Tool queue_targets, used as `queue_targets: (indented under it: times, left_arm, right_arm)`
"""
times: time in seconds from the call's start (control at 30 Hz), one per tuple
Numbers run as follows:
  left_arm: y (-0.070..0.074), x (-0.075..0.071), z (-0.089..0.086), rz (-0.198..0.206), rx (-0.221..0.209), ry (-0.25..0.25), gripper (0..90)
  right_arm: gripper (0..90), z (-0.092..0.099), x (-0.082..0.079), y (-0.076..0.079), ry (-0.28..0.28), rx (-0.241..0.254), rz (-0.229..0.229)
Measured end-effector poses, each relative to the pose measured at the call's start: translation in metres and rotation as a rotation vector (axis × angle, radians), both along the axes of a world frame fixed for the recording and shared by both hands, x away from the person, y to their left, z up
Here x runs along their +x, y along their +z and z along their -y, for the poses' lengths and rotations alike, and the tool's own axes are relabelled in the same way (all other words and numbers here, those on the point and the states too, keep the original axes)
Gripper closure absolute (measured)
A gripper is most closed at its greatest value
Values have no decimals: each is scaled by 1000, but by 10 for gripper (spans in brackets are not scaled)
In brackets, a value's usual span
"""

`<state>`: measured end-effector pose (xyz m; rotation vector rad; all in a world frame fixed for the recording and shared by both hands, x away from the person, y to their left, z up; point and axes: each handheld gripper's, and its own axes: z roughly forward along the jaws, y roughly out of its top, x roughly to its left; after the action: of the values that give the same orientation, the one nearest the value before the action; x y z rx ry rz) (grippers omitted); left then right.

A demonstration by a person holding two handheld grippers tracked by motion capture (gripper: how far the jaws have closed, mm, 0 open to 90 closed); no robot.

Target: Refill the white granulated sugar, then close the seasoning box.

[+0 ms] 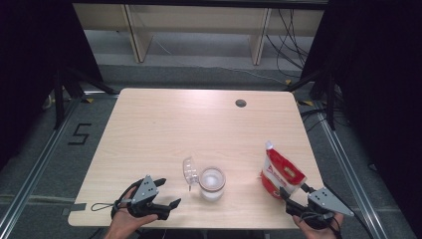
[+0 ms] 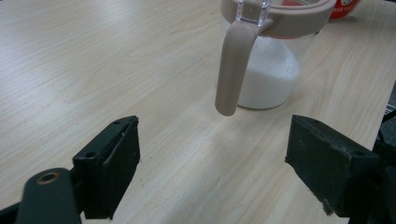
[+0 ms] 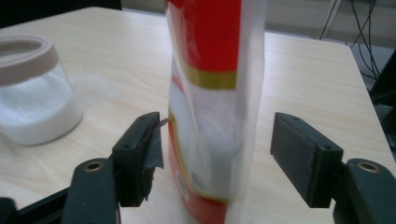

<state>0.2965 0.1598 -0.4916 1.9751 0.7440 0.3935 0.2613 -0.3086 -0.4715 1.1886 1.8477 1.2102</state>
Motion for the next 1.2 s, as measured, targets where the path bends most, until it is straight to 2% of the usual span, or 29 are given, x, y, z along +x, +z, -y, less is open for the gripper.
queue_targets:
  times: [0.07,0.1,0.13,0.17,0.2,0.23,0.27,0.3,0.33,0.37,0.4,0.43,0.5,0.53,0.57,0.6,0.67,0.7,0.73,0.77,0.8,0.93,1.0,1.03,1.07,1.1,1.17,1.2]
  left_arm:
    - [1,0,-1,9,5,-11,171]
    - [1,0,-1,2,1,-3,171]
    - [1,-2,-1,-3,-3,12,170]
    - [0,-1,-2,-2,-15,6,171]
    - [0,-1,-2,-3,-16,10,171]
    - [0,-1,-2,0,-17,10,171]
    - [1,-1,-3,3,-1,3,171]
    - [1,-1,-2,-4,-16,9,171]
    - [1,-2,-2,-1,-18,11,171]
    - [2,-2,-2,6,-3,6,171]
    - [2,-1,-3,17,7,-5,171]
    - [2,-1,-3,15,3,-6,171]
    - [2,-1,-3,16,7,-4,171]
    - [1,-3,-2,-2,-11,12,171]
    - [2,-3,-2,0,-8,8,171]
    - [1,-3,-2,-3,-23,11,171]
    - [1,-3,-3,-2,-24,14,171]
    - [1,-3,-3,-2,-24,14,171]
    - [1,-3,-4,5,-12,10,171]
    - [1,-4,-4,-3,-22,19,171]
    - [2,-3,-5,16,-12,7,171]
    - [3,-3,-5,15,-18,9,171]
    - [3,-3,-5,8,-22,17,171]
    - [3,-2,-5,14,-12,11,171]
    - [4,-1,-6,20,17,1,171]
    - [4,-2,-4,16,-16,8,171]
    - [4,-2,-4,19,-14,8,171]
    - [4,-3,-3,5,-27,29,174]
  right_arm:
    - [331,2,-2,1,13,2,-24]
    - [329,1,-4,0,-14,1,-9]
    - [329,1,-4,0,-9,-3,-15]
    - [324,2,-5,0,-8,-9,-14]
    - [311,1,-7,0,-8,10,-40]
    - [297,2,-9,-1,-17,9,-32]
    - [292,2,-10,-1,-22,3,-32]
    - [277,2,-12,-1,-26,5,-40]
    - [255,4,-13,-1,-27,-14,-34]
    - [241,3,-15,-1,-31,-4,-51]
    - [241,5,-15,-2,-22,-4,-46]
    - [243,6,-15,-3,-12,-4,-38]
    - [244,5,-18,-4,-9,3,-54]
    - [244,6,-20,-3,-9,-10,-63]
    - [251,5,-20,-4,-5,-9,-47]
    - [257,5,-21,-4,-5,-16,-52]
    - [243,4,-23,-4,-22,5,-73]
    - [243,2,-24,-4,-29,34,-93]
    - [243,4,-21,-5,-9,6,-66]
    - [243,2,-22,-4,-7,16,-86]
    - [242,3,-20,-4,1,-18,-65]
    - [236,1,-19,-5,10,-23,-69]
    - [235,-2,-22,-4,-9,9,-111]
    - [234,1,-19,-5,9,-23,-81]
    - [235,2,-19,-5,8,-27,-77]
    - [235,2,-19,-5,10,-32,-73]
    - [234,2,-18,-5,9,-35,-69]
    - [235,2,-18,-6,10,-36,-72]
